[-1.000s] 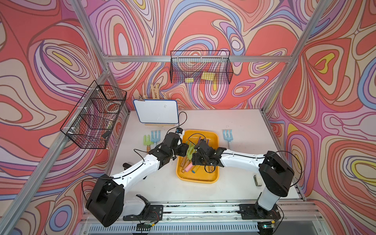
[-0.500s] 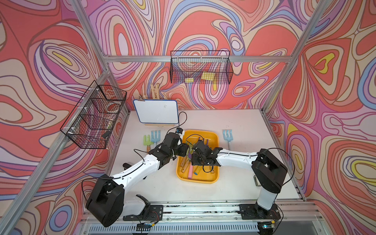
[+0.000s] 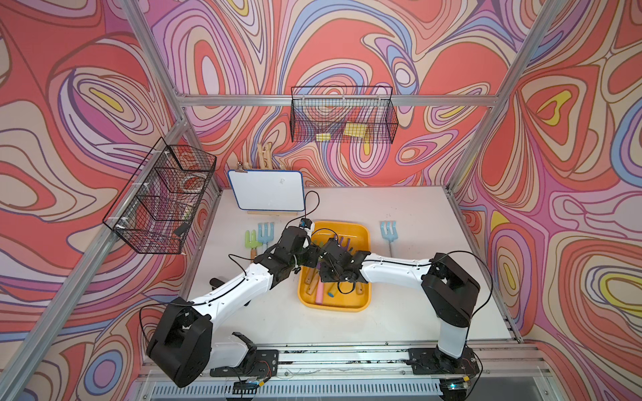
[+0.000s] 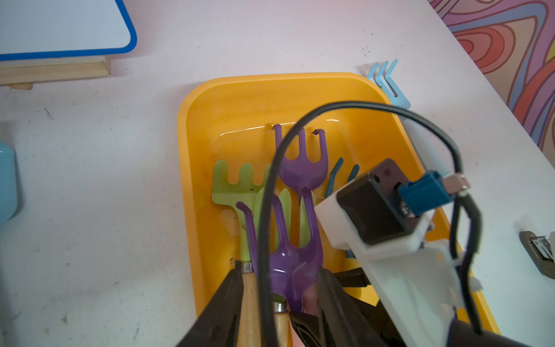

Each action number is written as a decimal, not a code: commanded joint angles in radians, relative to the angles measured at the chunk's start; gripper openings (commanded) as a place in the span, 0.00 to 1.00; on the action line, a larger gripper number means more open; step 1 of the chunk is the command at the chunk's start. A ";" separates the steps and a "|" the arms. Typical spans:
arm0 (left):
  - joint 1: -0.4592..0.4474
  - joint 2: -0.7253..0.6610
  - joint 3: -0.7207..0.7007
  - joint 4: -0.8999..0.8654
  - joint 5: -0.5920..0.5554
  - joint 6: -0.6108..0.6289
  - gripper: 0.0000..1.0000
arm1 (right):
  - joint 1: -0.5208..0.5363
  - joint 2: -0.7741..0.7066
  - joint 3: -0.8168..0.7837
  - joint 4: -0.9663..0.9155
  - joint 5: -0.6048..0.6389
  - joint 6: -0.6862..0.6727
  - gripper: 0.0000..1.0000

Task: Take the hand rake out of the storage box
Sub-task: Adjust the rake in the storage box.

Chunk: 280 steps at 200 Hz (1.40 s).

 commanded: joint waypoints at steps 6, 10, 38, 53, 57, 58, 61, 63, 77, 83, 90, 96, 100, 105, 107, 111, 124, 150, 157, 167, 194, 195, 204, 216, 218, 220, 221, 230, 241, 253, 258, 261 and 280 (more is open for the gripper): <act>-0.003 -0.014 0.001 -0.016 -0.013 0.018 0.45 | 0.016 -0.014 -0.010 -0.041 0.035 0.003 0.47; -0.003 -0.015 0.001 -0.016 -0.015 0.018 0.45 | 0.019 -0.021 -0.008 -0.047 0.041 0.003 0.48; -0.003 -0.039 -0.013 -0.011 -0.045 0.012 0.45 | 0.063 -0.064 0.013 -0.079 0.081 0.008 0.52; -0.003 -0.059 -0.031 0.001 -0.078 0.005 0.45 | 0.086 -0.071 0.029 -0.083 0.089 0.010 0.53; -0.002 -0.066 -0.034 0.003 -0.088 0.003 0.45 | 0.092 -0.071 0.033 -0.084 0.090 0.011 0.53; -0.002 -0.068 -0.036 0.004 -0.091 0.002 0.45 | 0.093 -0.071 0.034 -0.083 0.091 0.011 0.53; -0.002 -0.073 -0.039 0.007 -0.100 0.000 0.45 | 0.096 -0.071 0.036 -0.084 0.090 0.012 0.53; -0.001 -0.076 -0.042 0.008 -0.104 -0.001 0.45 | 0.100 -0.070 0.039 -0.083 0.090 0.012 0.53; 0.007 -0.102 -0.059 0.016 -0.131 -0.010 0.45 | 0.108 -0.064 0.045 -0.074 0.084 0.014 0.53; 0.013 -0.112 -0.066 0.021 -0.135 -0.019 0.45 | 0.108 -0.061 0.046 -0.068 0.081 0.016 0.53; 0.024 -0.123 -0.077 0.028 -0.133 -0.028 0.45 | 0.109 -0.055 0.046 -0.063 0.076 0.016 0.53; 0.034 -0.132 -0.086 0.036 -0.130 -0.038 0.45 | 0.109 -0.047 0.048 -0.062 0.075 0.016 0.53; 0.041 -0.137 -0.092 0.042 -0.126 -0.043 0.45 | 0.109 -0.042 0.050 -0.062 0.074 0.016 0.53; 0.051 -0.142 -0.099 0.047 -0.118 -0.049 0.44 | 0.109 -0.035 0.051 -0.061 0.071 0.018 0.53; 0.054 -0.142 -0.101 0.048 -0.115 -0.051 0.44 | 0.109 -0.032 0.052 -0.060 0.071 0.018 0.53; 0.063 -0.145 -0.104 0.052 -0.108 -0.057 0.44 | 0.109 -0.027 0.053 -0.059 0.070 0.020 0.53; 0.077 -0.144 -0.114 0.064 -0.091 -0.068 0.44 | 0.109 -0.007 0.054 -0.057 0.067 0.023 0.53; 0.087 -0.131 -0.111 0.067 -0.071 -0.076 0.44 | 0.109 0.015 0.048 -0.063 0.079 0.034 0.52; 0.086 -0.128 -0.109 0.067 -0.069 -0.076 0.44 | 0.109 0.018 0.043 -0.066 0.082 0.037 0.53; 0.087 -0.126 -0.108 0.066 -0.066 -0.075 0.44 | 0.109 0.021 0.036 -0.068 0.086 0.044 0.52; 0.086 -0.127 -0.109 0.067 -0.064 -0.076 0.44 | 0.106 0.018 0.009 -0.057 0.097 0.053 0.52; 0.087 -0.127 -0.109 0.067 -0.063 -0.076 0.43 | 0.106 0.018 0.007 -0.057 0.096 0.053 0.52; 0.087 -0.128 -0.109 0.067 -0.063 -0.076 0.44 | 0.104 0.018 0.001 -0.050 0.094 0.056 0.51; 0.086 -0.128 -0.109 0.066 -0.062 -0.076 0.44 | 0.097 0.024 -0.005 -0.045 0.087 0.058 0.50; 0.087 -0.129 -0.109 0.066 -0.062 -0.076 0.44 | 0.096 0.024 -0.005 -0.044 0.085 0.058 0.50; 0.086 -0.129 -0.109 0.066 -0.064 -0.076 0.44 | 0.096 0.026 -0.006 -0.043 0.082 0.058 0.49; 0.086 -0.129 -0.109 0.066 -0.064 -0.075 0.43 | 0.095 0.026 -0.007 -0.043 0.081 0.058 0.50; 0.087 -0.131 -0.110 0.066 -0.063 -0.076 0.44 | 0.089 0.027 -0.014 -0.035 0.074 0.060 0.49; 0.086 -0.132 -0.110 0.066 -0.062 -0.076 0.43 | 0.083 0.027 -0.027 -0.021 0.063 0.062 0.48; 0.086 -0.131 -0.109 0.066 -0.061 -0.076 0.43 | 0.073 0.030 -0.039 -0.006 0.049 0.064 0.47; 0.086 -0.132 -0.109 0.066 -0.061 -0.076 0.43 | 0.071 0.031 -0.044 -0.001 0.042 0.064 0.47; 0.086 -0.131 -0.109 0.066 -0.061 -0.076 0.43 | 0.069 0.032 -0.047 0.002 0.037 0.064 0.46; 0.086 -0.128 -0.108 0.066 -0.057 -0.076 0.43 | 0.060 0.039 -0.047 0.012 0.024 0.062 0.44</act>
